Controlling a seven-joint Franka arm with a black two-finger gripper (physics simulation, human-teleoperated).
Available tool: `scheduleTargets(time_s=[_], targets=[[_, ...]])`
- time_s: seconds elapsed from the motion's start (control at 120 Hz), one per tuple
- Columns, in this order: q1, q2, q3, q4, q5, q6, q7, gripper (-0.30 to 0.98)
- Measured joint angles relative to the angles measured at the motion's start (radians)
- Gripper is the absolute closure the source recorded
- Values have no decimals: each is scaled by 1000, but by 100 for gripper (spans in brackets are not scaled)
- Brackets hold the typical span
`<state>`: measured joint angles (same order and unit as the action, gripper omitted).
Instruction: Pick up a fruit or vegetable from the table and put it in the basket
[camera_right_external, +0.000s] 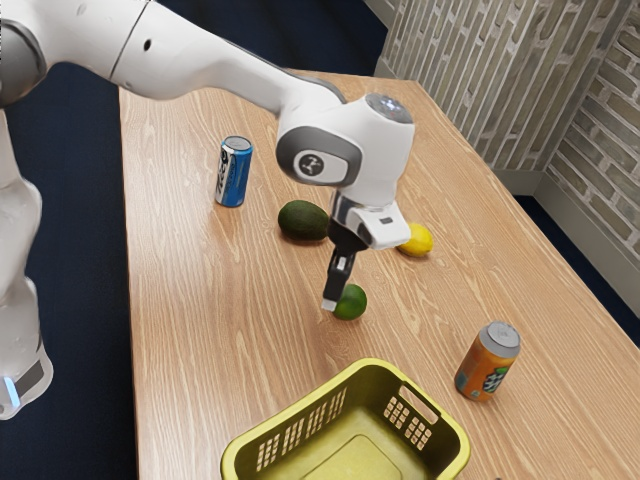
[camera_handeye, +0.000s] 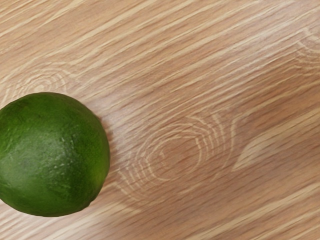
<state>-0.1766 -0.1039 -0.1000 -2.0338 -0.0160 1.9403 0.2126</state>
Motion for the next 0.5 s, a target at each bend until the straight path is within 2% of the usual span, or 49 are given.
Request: scheduleTargets(time_s=[0.058, 0.117, 0.383, 0.475, 0.5], targets=[[-110, 4, 119, -15, -10, 20, 0, 2], [-147, 14, 169, -17, -15, 35, 1, 2], [-170, 79, 220, -16, -21, 133, 2, 2], [-159, 102, 228, -13, -22, 148, 3, -8], [-153, 107, 228, -12, -23, 151, 3, -4]])
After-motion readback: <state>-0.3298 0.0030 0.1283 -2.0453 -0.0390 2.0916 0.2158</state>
